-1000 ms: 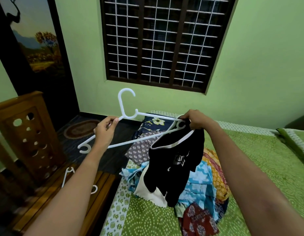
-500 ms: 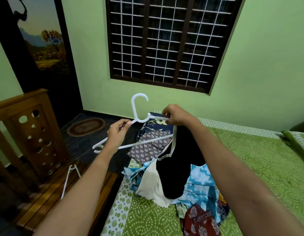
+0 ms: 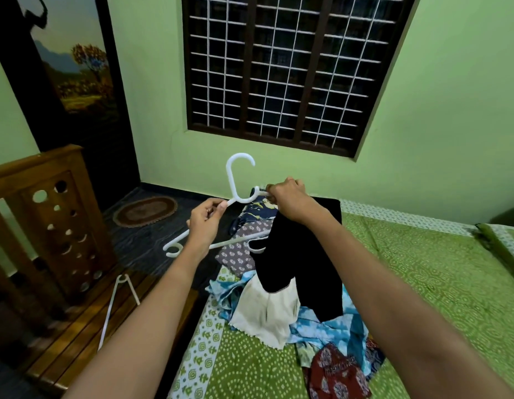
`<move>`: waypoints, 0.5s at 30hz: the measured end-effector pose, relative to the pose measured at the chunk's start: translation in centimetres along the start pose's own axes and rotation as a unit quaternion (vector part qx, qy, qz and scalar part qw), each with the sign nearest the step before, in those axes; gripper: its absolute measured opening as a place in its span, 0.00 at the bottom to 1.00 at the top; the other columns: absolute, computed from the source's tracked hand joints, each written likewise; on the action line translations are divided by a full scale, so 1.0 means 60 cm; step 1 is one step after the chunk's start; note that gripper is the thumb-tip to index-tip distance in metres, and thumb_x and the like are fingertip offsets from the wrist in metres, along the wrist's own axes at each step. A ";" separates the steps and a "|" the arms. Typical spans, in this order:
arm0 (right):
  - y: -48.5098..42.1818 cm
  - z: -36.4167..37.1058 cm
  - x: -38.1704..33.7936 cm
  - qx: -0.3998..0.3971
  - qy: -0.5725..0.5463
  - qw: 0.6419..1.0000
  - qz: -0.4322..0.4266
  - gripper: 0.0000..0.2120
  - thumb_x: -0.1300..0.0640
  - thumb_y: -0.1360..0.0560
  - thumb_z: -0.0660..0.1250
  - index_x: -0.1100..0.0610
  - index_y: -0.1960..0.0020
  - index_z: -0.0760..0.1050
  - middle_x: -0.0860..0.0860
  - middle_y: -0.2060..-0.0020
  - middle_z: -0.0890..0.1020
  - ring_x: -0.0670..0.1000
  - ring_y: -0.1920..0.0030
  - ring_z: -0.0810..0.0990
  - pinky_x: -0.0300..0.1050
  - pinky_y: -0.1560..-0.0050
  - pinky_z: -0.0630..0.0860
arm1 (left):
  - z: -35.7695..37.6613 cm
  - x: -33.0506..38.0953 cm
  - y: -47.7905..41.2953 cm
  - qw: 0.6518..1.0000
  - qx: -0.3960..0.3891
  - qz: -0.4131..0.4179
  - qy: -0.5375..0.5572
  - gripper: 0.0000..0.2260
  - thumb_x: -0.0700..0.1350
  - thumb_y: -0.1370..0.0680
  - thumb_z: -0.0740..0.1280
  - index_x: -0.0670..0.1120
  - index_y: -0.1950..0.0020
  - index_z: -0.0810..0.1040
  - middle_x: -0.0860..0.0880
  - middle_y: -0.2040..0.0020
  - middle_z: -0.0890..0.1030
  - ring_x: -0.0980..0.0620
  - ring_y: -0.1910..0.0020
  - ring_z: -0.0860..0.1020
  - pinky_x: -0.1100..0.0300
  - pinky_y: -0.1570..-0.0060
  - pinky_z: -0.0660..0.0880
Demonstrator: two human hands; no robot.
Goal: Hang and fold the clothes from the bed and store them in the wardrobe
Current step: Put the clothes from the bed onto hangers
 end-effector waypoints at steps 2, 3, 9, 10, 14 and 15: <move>0.006 0.008 0.001 -0.007 -0.012 1.000 0.002 0.14 0.68 0.24 0.54 0.59 0.42 0.71 0.58 0.49 0.78 0.60 0.44 0.72 0.50 0.47 0.62 | -0.003 -0.008 -0.001 1.000 0.005 -0.007 -0.007 0.05 0.49 0.24 0.67 0.56 0.60 0.80 0.58 0.71 0.76 0.56 0.65 0.72 0.50 0.48 0.66; 0.009 0.011 0.005 -0.009 -0.018 1.000 0.002 0.14 0.68 0.24 0.54 0.59 0.42 0.71 0.59 0.49 0.76 0.60 0.45 0.72 0.50 0.47 0.63 | -0.006 -0.012 -0.001 1.000 0.009 -0.010 -0.016 0.06 0.51 0.25 0.67 0.59 0.61 0.80 0.59 0.71 0.76 0.55 0.64 0.72 0.45 0.47 0.67; 0.018 0.030 0.039 -0.050 -0.096 0.994 0.021 0.07 0.62 0.20 0.55 0.59 0.45 0.71 0.59 0.49 0.78 0.58 0.49 0.74 0.46 0.54 0.60 | -0.012 -0.008 -0.002 1.000 0.014 -0.009 -0.027 0.08 0.49 0.23 0.66 0.60 0.62 0.79 0.60 0.72 0.75 0.55 0.65 0.70 0.49 0.49 0.65; 0.019 0.031 0.032 -0.054 -0.129 0.990 0.007 0.06 0.59 0.19 0.56 0.59 0.48 0.70 0.59 0.51 0.77 0.57 0.52 0.74 0.47 0.56 0.62 | -0.008 -0.006 -0.002 1.000 0.013 -0.009 -0.023 0.08 0.49 0.23 0.66 0.59 0.61 0.79 0.60 0.73 0.75 0.56 0.66 0.70 0.51 0.50 0.63; 0.022 0.012 0.036 0.014 -0.235 0.971 0.038 0.20 0.44 0.20 0.54 0.57 0.62 0.67 0.56 0.65 0.76 0.57 0.62 0.74 0.48 0.60 0.68 | 0.007 0.028 0.004 0.999 0.011 0.029 -0.035 0.04 0.46 0.22 0.65 0.50 0.55 0.79 0.56 0.66 0.76 0.62 0.67 0.72 0.57 0.54 0.66; 0.023 0.008 0.043 0.032 -0.233 0.970 0.055 0.21 0.42 0.20 0.54 0.56 0.65 0.65 0.54 0.69 0.74 0.57 0.63 0.73 0.48 0.62 0.67 | 0.008 0.041 0.006 0.996 0.024 0.057 -0.068 0.04 0.45 0.23 0.66 0.48 0.53 0.80 0.53 0.60 0.76 0.59 0.61 0.73 0.56 0.52 0.68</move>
Point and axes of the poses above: each hand's wrist, its own y-axis away from the middle knuckle, its own z-axis out of the palm, x = y × z, the point moved 9 cm from there along -y, towards the middle knuckle
